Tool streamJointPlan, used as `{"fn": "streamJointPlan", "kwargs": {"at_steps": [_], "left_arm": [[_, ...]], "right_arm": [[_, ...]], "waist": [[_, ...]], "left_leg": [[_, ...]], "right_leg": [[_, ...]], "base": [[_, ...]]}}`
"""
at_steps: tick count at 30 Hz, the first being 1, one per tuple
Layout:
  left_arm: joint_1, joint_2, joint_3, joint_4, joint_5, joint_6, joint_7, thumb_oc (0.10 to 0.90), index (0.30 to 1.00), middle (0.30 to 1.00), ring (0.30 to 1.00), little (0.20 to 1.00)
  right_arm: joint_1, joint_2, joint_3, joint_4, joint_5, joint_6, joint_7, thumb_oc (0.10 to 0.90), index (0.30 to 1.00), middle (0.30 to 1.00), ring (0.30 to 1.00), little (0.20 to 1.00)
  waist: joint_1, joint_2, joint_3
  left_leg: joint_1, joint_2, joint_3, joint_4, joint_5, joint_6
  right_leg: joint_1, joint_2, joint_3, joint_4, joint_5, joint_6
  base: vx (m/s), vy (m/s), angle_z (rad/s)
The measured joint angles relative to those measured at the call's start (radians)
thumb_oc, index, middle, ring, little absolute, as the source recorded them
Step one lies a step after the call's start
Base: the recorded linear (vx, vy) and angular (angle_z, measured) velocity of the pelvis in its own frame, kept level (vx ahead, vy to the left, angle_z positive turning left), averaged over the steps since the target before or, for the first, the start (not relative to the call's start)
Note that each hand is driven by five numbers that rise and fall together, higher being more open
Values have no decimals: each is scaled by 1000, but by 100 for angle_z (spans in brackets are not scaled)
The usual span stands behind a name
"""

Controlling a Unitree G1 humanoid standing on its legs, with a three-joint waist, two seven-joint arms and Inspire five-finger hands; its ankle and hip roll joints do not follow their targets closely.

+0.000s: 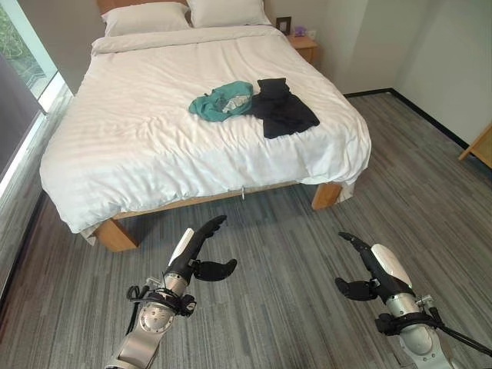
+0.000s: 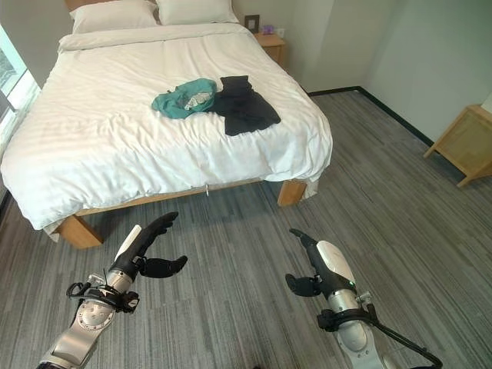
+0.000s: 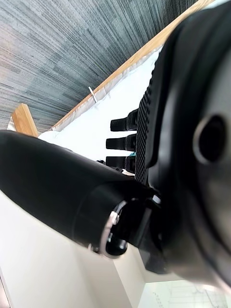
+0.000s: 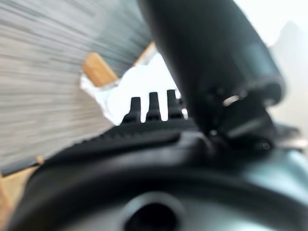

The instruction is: Pick up bed clothes into laundry basket.

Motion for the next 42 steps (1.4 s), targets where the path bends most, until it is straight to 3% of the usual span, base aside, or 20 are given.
{"fn": "streamJointPlan", "kwargs": {"at_steps": [7,10,14,16,18,22,23,25,27,30,31,32,34,35,37,38,39,40,41,42], "left_arm": [[3,0,0,0,-1,3,-1,800,900,900,900,900],[-19,-2,-11,3,-13,9,0,800,900,900,900,900],[-9,-13,3,9,-22,5,5,800,900,900,900,900],[-24,-15,13,19,-33,20,4,800,900,900,900,900],[-20,-14,-6,48,-32,23,0,800,900,900,900,900],[9,-16,-3,85,-30,22,2,800,900,900,900,900],[11,-23,-1,93,-31,25,5,800,900,900,900,900],[19,-73,-17,83,-30,28,3,800,900,900,900,900],[-7,-101,-77,79,-31,21,1,800,900,900,900,900],[-15,-104,-99,71,-31,-6,0,800,900,900,900,900],[-23,-105,-108,75,-36,-6,2,800,900,900,900,900],[-90,-63,-118,71,-54,-2,1,800,900,900,900,900],[-70,-50,-102,67,-67,-19,5,800,900,900,900,900],[-22,-49,-91,75,-88,1,2,800,900,900,900,900],[19,-20,-92,75,-89,2,-1,800,900,900,900,900],[20,-17,-104,65,-91,3,0,800,900,900,900,900],[16,-23,-98,66,-91,-21,-11,800,900,900,900,900],[6,-55,-91,75,-93,-33,-8,800,900,900,900,900],[4,-80,-88,71,-106,-35,2,800,900,900,900,900],[6,-78,-94,76,-110,-22,1,800,900,900,900,900]], "right_arm": [[1,-5,0,0,-2,1,23,800,900,900,900,900],[-51,-11,3,1,-13,9,27,800,900,900,900,900],[-42,-10,21,-16,-14,10,38,800,900,900,900,900],[-34,-7,44,-87,-13,8,54,800,900,900,900,900],[-16,-2,68,-97,-13,8,72,800,900,900,900,900],[42,27,95,-79,-20,8,77,800,900,900,900,900],[51,26,94,-68,-23,10,81,800,900,900,900,900],[47,-4,64,-38,-24,28,85,800,900,900,900,900],[20,-46,30,-18,-26,44,88,800,900,900,900,900],[-11,-75,-3,-24,-26,36,85,800,900,900,900,900],[-32,-76,-4,-11,-23,28,77,800,900,900,900,900],[-64,-65,-4,47,-14,15,68,800,900,900,900,900],[-31,-60,18,49,-15,13,86,800,900,900,900,900],[-36,-42,23,49,-14,19,83,800,900,900,900,900],[-50,-43,39,4,-12,17,62,800,900,900,900,900],[-25,-50,27,-23,-11,10,57,800,900,900,900,900],[-9,-49,15,-39,-9,8,52,800,900,900,900,900],[-27,-51,15,-23,-9,14,52,800,900,900,900,900],[-68,-51,19,-9,-9,19,50,800,900,900,900,900],[-112,-52,54,-14,-9,14,50,800,900,900,900,900]], "waist": [[3,-14,11],[-25,29,98],[-30,-2,113],[-59,-6,147],[-75,-5,149],[-89,-21,126],[-86,-2,130],[-87,71,138],[-117,107,148],[-140,112,139],[-137,116,138],[-56,45,162],[-24,-50,155],[-25,-70,152],[-36,-93,141],[-64,-88,128],[-57,-98,128],[-31,-77,126],[30,-57,121],[52,-29,124]], "left_leg": [[-6,-2,-1,-3,0,0],[17,25,14,-1,-6,23],[27,-21,-5,-10,-45,55],[-13,-18,-17,5,-45,56],[11,-18,-26,-5,-26,33],[62,33,-102,-7,-51,-83],[82,69,-106,-15,-43,-125],[105,133,-108,2,-35,-138],[100,154,-99,42,41,-123],[74,201,-126,94,100,-169],[63,196,-139,135,111,-172],[-106,254,-177,494,111,-174],[-228,309,-222,718,234,-161],[-275,348,-203,823,209,-136],[-283,293,-169,822,190,-119],[-342,278,-173,845,121,-158],[-353,252,-108,786,7,-150],[-353,249,-54,685,-49,-132],[-361,195,30,450,-58,-83],[-408,135,50,296,26,4]], "right_leg": [[-18,-3,8,13,0,1],[-200,-51,9,409,-35,47],[-306,-120,18,591,-130,116],[-373,-148,9,448,-149,110],[-346,-175,-17,224,-54,93],[-324,-319,-46,32,29,105],[-294,-293,-62,30,130,121],[-297,-234,-67,113,216,48],[-290,-227,-85,217,109,45],[-281,-204,-98,254,81,-5],[-295,-189,-97,289,25,18],[-416,-199,-73,674,-164,-61],[-309,-141,-134,563,-271,-149],[-205,-84,-132,438,-227,-128],[-118,-79,-152,371,-187,-69],[-70,-54,-145,308,-194,-74],[-8,-19,-65,198,-196,-126],[7,-1,-45,161,-179,-118],[27,18,-1,94,-136,-110],[65,30,17,74,-137,-85]], "base": [[-3,22,-3],[43,32,-11],[310,-39,-11],[328,-144,3],[388,-294,30],[326,-209,55],[245,-197,51],[588,-424,33],[365,-287,44],[273,-350,1],[554,-742,-34],[416,-447,-48],[213,-179,-30],[-10,8,-22],[684,-87,-29],[890,-41,31],[282,53,30],[134,45,-62],[450,105,-139],[544,118,-121]]}}
